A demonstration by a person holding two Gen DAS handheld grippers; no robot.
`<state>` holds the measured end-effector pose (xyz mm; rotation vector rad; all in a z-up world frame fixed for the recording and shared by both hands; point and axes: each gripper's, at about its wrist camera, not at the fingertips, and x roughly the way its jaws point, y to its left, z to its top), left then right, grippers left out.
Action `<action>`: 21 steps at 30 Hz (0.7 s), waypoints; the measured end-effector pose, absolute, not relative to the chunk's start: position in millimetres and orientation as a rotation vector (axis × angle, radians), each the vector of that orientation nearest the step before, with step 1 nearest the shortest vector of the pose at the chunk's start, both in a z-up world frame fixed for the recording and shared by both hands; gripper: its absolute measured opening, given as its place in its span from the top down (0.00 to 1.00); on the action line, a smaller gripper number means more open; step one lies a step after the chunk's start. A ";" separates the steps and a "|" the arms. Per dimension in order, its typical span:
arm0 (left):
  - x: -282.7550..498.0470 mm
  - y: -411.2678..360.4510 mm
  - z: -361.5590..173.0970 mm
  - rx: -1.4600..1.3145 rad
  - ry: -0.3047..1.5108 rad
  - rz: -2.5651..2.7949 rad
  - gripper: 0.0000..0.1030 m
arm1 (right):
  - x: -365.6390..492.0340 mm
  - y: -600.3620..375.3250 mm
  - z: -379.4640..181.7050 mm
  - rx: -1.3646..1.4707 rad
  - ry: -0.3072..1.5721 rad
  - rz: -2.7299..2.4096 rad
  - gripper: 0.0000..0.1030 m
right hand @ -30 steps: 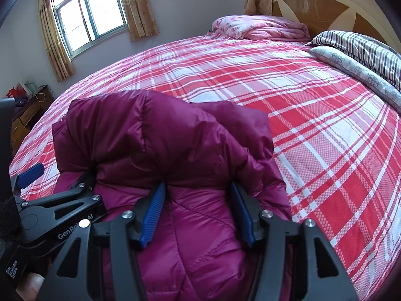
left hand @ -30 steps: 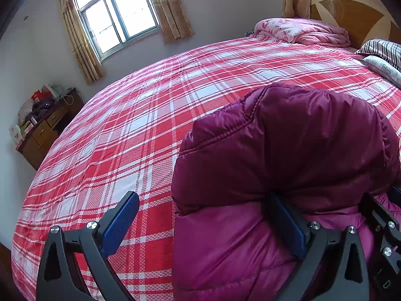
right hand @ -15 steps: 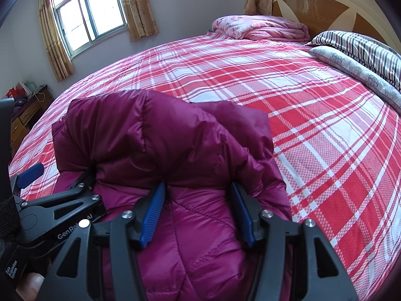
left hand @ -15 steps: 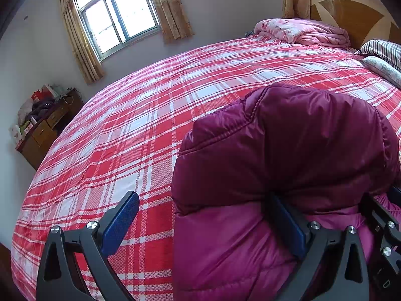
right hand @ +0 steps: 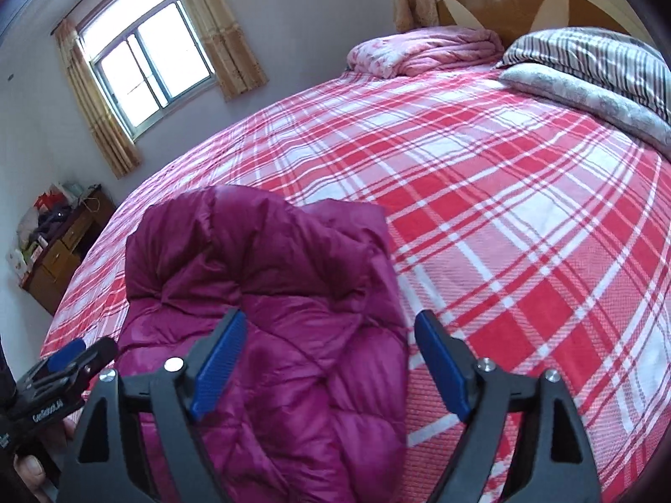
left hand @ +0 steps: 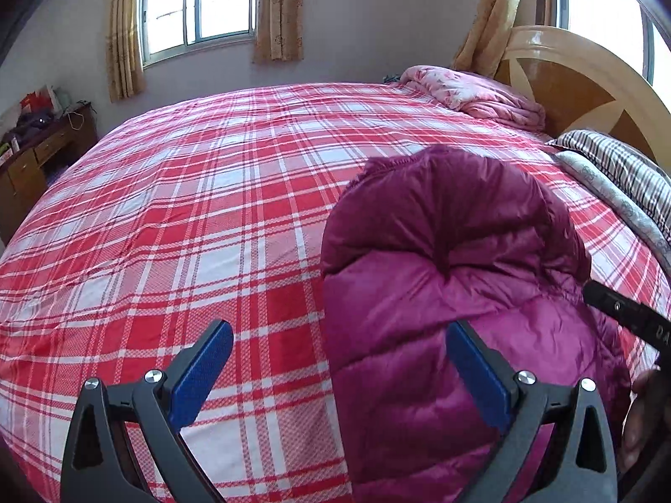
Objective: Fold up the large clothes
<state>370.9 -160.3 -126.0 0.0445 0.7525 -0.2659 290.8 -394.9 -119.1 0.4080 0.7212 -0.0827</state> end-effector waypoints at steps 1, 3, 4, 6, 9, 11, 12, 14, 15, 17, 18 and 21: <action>368.8 -159.5 -129.7 0.045 0.762 -0.279 0.01 | 289.4 -399.5 -121.9 0.411 0.726 -0.076 0.18; 364.7 -158.5 -135.6 0.028 0.763 -0.295 0.01 | 289.1 -404.7 -124.4 0.436 0.728 -0.049 0.17; 363.6 -159.0 -136.9 0.020 0.758 -0.300 0.01 | 290.1 -405.2 -125.7 0.452 0.733 -0.035 0.17; 363.7 -161.4 -140.0 0.016 0.757 -0.311 0.01 | 295.9 -406.1 -128.8 0.474 0.750 -0.004 0.17; 368.2 -163.4 -147.5 0.006 0.764 -0.338 0.01 | 305.8 -406.6 -135.2 0.497 0.769 0.029 0.17; 371.7 -162.8 -152.8 -0.022 0.777 -0.356 0.01 | 306.7 -410.7 -139.9 0.535 0.763 0.057 0.17; 373.8 -162.2 -155.4 -0.042 0.786 -0.365 0.01 | 306.8 -411.8 -141.0 0.542 0.756 0.067 0.17; 377.0 -161.4 -159.7 -0.071 0.806 -0.376 0.01 | 305.7 -410.0 -141.9 0.532 0.745 0.079 0.20; 378.3 -162.3 -159.6 -0.072 0.809 -0.378 0.01 | 305.9 -407.3 -142.5 0.524 0.744 0.095 0.29; 376.5 -169.1 -156.8 -0.029 0.795 -0.366 0.01 | 309.2 -399.9 -145.0 0.523 0.764 0.145 0.46; 374.6 -173.1 -154.8 -0.002 0.784 -0.356 0.01 | 308.7 -396.5 -144.1 0.504 0.766 0.134 0.48; 370.6 -184.1 -150.0 0.042 0.776 -0.380 0.18 | 306.4 -389.1 -142.6 0.483 0.770 0.126 0.57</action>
